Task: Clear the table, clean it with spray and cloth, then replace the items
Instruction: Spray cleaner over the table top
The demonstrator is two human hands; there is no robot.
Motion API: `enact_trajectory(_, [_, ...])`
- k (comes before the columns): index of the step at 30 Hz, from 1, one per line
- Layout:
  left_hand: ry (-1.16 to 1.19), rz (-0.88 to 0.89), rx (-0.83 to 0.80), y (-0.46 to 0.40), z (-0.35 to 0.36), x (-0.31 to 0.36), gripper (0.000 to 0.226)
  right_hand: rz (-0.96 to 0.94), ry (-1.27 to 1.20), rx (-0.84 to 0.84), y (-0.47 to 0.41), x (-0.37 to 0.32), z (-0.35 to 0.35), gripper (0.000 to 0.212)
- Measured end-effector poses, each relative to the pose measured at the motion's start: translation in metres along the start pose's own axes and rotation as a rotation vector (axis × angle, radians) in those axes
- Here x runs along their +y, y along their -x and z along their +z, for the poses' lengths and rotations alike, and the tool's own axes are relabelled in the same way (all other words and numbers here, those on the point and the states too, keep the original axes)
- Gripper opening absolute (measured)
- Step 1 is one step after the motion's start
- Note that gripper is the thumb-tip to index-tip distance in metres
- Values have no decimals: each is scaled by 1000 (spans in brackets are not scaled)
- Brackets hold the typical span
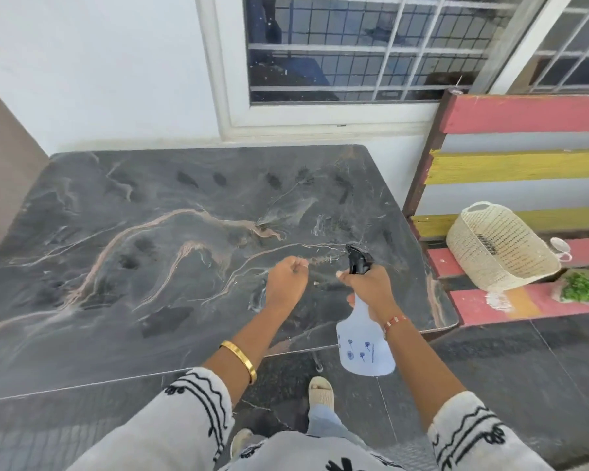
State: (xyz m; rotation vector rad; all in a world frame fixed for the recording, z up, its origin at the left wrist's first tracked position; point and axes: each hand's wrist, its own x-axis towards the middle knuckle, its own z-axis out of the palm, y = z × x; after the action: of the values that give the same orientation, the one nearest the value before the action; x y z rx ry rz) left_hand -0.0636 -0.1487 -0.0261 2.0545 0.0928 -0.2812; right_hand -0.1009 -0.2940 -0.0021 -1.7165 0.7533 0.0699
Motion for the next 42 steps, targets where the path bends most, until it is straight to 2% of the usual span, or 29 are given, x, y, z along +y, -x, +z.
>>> enact_trajectory(7, [-34, -87, 157, 15, -81, -49, 26, -76, 175, -197, 41, 5, 76, 31])
enact_trajectory(8, [-12, -123, 249, 28, -107, -68, 27, -103, 238, -285, 56, 3, 102, 33])
enact_trajectory(10, [-3, -150, 321, 37, -122, -79, 27, -122, 292, -342, 64, 3, 118, 29])
enact_trajectory(13, [-9, -200, 337, 44, -128, -91, 26, -110, 327, -370, 67, 4, 132, 24])
enact_trajectory(17, [28, -274, 536, 72, -156, -102, 27, -172, 394, -521, 84, -4, 159, 31])
enact_trajectory(21, [39, -350, 687, 102, -166, -112, 28, -256, 515, -584, 100, -6, 172, 46])
enact_trajectory(23, [54, -392, 742, 117, -169, -118, 28, -263, 580, -618, 107, -4, 175, 44])
enact_trajectory(30, [114, -514, 842, 154, -164, -131, 27, -298, 753, -757, 112, 0, 180, 34])
enact_trajectory(35, [124, -528, 895, 168, -163, -131, 26, -354, 696, -828, 125, -10, 198, 26])
enact_trajectory(42, [134, -538, 952, 177, -177, -130, 23, -419, 677, -907, 142, -25, 219, 33])
